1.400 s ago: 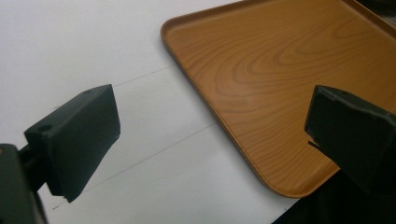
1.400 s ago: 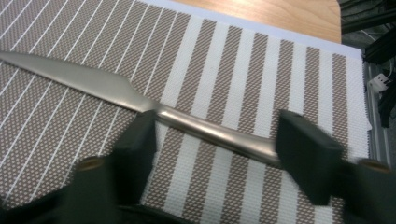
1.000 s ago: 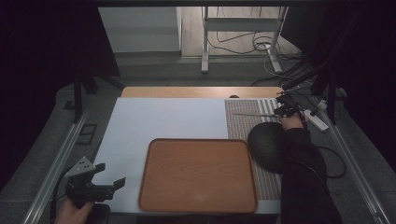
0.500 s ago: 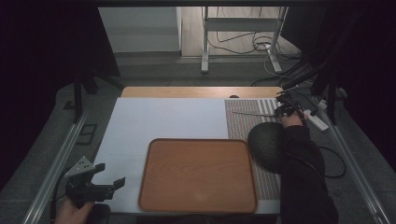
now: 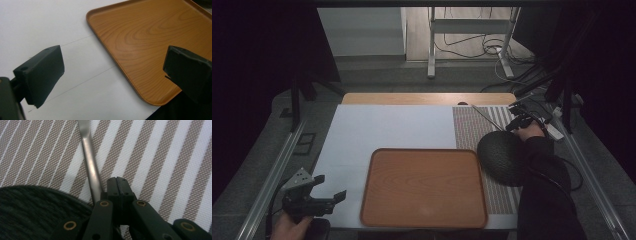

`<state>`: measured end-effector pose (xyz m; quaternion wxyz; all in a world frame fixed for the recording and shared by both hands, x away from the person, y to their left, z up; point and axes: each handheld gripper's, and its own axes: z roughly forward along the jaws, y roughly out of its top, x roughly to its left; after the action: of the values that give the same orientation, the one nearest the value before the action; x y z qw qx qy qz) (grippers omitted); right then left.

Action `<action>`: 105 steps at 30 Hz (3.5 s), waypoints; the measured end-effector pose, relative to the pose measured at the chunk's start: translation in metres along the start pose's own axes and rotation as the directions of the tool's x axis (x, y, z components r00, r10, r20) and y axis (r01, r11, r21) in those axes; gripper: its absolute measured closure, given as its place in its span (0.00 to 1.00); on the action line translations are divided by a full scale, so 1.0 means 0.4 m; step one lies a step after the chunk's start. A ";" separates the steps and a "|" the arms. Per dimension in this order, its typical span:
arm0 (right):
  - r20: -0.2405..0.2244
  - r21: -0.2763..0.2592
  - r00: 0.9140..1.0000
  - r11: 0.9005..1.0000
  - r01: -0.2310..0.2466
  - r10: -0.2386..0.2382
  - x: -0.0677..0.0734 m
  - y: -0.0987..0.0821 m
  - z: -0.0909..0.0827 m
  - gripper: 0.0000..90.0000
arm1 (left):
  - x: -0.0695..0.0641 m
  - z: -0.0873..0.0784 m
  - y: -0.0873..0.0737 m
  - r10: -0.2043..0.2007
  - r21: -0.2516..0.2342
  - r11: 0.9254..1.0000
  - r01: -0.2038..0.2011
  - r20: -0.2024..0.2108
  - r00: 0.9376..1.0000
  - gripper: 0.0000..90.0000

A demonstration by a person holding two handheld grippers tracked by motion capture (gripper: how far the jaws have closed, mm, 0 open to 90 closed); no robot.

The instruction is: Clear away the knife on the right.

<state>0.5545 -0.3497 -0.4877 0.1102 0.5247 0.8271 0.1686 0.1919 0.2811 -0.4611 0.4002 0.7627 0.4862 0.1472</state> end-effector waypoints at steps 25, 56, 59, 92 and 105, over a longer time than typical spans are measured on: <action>-0.002 -0.116 0.999 0.992 -0.051 0.051 0.012 0.035 -0.020 0.00 | 0.001 0.000 0.000 0.000 -0.002 1.000 0.000 0.004 1.000 0.04; 0.006 -0.064 0.994 0.992 0.112 -0.112 0.057 0.034 0.026 0.89 | -0.002 0.000 0.000 0.014 0.001 1.000 -0.014 0.002 1.000 0.04; 0.009 -0.080 0.994 0.990 0.113 -0.112 0.052 0.031 0.026 0.89 | -0.003 0.000 0.000 0.015 0.001 1.000 -0.015 0.002 1.000 0.04; 0.001 -0.244 1.000 0.969 0.027 -0.027 -0.023 -0.020 -0.096 0.89 | 0.000 -0.001 0.000 0.007 -0.005 1.000 -0.007 0.004 1.000 0.04; -0.064 -0.263 0.993 0.962 0.078 -0.098 0.056 -0.049 -0.139 0.89 | 0.000 -0.001 0.000 0.006 -0.006 1.000 -0.006 0.005 1.000 0.04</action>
<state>0.5086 -0.3462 -0.4446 0.1538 0.4616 0.8239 0.2906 0.1916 0.2813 -0.4609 0.4032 0.7635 0.4824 0.1478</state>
